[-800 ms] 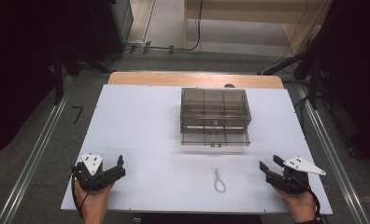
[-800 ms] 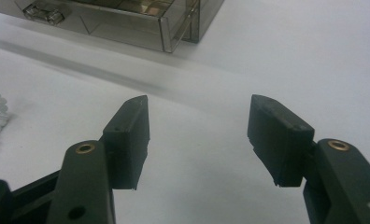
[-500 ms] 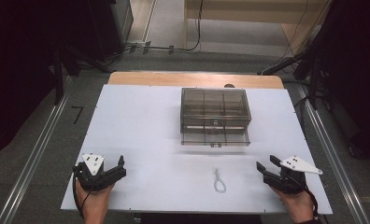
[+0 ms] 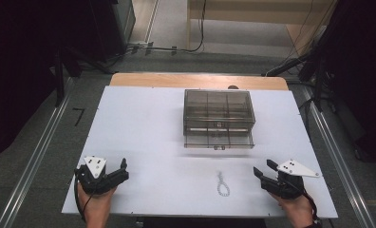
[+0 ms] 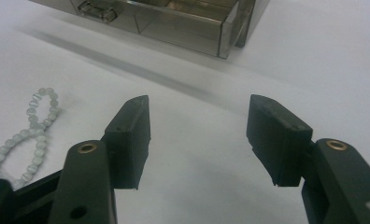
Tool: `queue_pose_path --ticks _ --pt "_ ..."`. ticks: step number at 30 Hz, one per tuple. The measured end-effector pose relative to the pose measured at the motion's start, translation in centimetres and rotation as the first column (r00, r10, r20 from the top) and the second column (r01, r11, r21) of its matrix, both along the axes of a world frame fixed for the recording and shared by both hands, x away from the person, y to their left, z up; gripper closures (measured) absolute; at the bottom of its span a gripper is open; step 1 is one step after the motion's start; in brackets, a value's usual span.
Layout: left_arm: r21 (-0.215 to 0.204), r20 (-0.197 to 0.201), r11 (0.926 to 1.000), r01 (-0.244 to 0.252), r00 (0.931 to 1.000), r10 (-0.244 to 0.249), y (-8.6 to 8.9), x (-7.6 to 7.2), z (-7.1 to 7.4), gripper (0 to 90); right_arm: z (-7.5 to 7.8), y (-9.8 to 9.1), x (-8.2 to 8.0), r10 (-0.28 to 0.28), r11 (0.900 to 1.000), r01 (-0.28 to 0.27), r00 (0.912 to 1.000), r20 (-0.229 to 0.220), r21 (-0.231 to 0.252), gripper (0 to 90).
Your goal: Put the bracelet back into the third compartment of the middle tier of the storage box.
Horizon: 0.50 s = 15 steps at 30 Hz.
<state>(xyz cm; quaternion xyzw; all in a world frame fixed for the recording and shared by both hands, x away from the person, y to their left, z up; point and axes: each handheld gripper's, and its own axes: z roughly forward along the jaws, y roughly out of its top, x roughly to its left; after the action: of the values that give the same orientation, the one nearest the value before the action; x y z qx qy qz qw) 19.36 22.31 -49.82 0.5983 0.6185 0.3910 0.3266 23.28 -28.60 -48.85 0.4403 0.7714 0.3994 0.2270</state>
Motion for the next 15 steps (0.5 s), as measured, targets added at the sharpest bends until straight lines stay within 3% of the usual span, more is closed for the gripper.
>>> queue_pose_path --ticks 15 --pt "0.007 -0.008 1.0000 0.005 1.0000 -0.005 -0.1 0.0 0.0 3.3 -0.2 1.4 -0.1 0.034 0.9993 -0.034 0.9994 -0.009 -0.017 37.7"
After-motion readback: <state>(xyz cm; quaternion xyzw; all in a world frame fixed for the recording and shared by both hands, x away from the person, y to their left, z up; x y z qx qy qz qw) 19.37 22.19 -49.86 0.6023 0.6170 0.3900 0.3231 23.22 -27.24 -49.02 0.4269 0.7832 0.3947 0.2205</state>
